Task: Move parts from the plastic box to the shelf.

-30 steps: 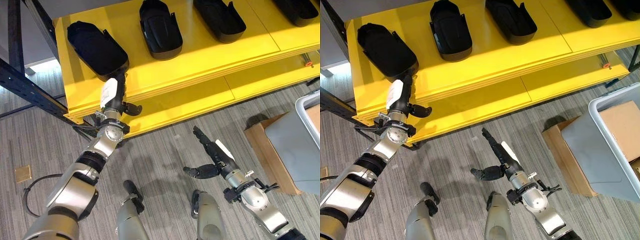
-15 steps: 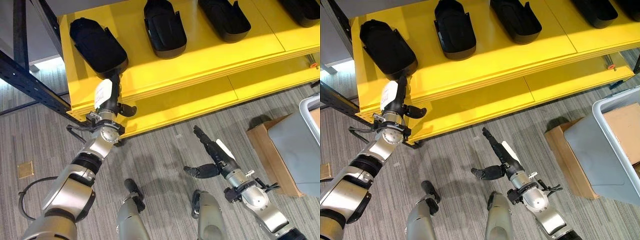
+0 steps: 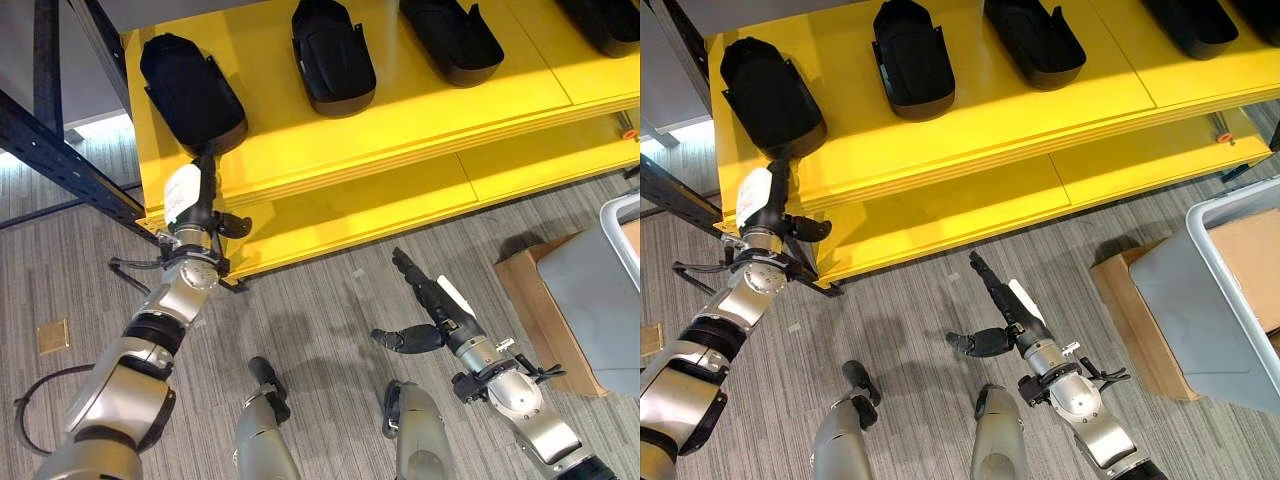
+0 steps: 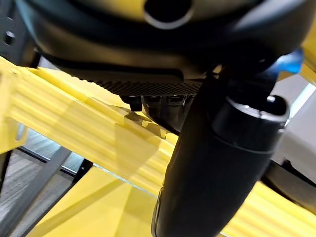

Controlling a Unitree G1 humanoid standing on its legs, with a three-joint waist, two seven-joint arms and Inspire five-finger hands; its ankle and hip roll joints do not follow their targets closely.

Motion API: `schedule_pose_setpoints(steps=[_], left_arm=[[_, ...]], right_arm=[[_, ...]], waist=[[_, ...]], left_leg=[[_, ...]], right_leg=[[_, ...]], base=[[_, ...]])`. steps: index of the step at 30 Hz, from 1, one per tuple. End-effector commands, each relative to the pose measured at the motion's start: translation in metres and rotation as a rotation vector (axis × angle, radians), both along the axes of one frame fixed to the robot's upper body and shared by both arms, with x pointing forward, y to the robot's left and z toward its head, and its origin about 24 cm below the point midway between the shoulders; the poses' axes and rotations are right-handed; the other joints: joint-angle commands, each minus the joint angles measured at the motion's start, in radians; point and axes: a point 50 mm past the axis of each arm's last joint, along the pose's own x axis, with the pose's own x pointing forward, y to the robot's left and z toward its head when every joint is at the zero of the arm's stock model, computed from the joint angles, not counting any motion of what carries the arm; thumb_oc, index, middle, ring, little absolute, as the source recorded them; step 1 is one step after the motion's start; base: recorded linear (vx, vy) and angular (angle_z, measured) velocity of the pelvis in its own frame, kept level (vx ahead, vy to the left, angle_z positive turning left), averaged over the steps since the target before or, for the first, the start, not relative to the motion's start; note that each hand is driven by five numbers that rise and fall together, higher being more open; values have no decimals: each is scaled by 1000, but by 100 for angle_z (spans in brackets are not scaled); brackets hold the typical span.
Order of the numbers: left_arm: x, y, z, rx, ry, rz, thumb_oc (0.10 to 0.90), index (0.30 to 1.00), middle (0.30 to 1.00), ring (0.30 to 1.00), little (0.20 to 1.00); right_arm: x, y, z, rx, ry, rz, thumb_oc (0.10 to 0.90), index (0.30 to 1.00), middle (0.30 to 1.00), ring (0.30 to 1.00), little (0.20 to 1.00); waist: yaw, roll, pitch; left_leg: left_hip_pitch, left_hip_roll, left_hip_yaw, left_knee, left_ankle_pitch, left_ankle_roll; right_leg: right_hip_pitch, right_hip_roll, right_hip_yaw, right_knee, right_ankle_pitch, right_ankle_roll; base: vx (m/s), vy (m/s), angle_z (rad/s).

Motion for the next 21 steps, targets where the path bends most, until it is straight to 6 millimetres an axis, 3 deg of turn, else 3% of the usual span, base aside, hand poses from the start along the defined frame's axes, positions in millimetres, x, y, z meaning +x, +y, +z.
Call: schedule_pose_setpoints(steps=[1, 21], left_arm=[[-5, 27, 62, 36, -227, 58, 900, 1000, 1000, 1000, 1000], [-10, 44, 64, 44, -223, 111, 900, 1000, 1000, 1000, 1000]], right_arm=[[4, 3, 49, 132, -253, 34, 900, 1000, 1000, 1000, 1000], [4, 3, 48, 131, -247, 38, 900, 1000, 1000, 1000, 1000]], waist=[[-4, -2, -24], [1, 0, -25]], left_leg=[[-16, 104, -93, 196, -141, -93], [-13, 101, -93, 193, -143, -93]], right_leg=[[151, 27, -9, -154, 62, -24], [151, 25, -8, -154, 66, -21]], base=[[0, 0, 0], [0, 0, 0]])
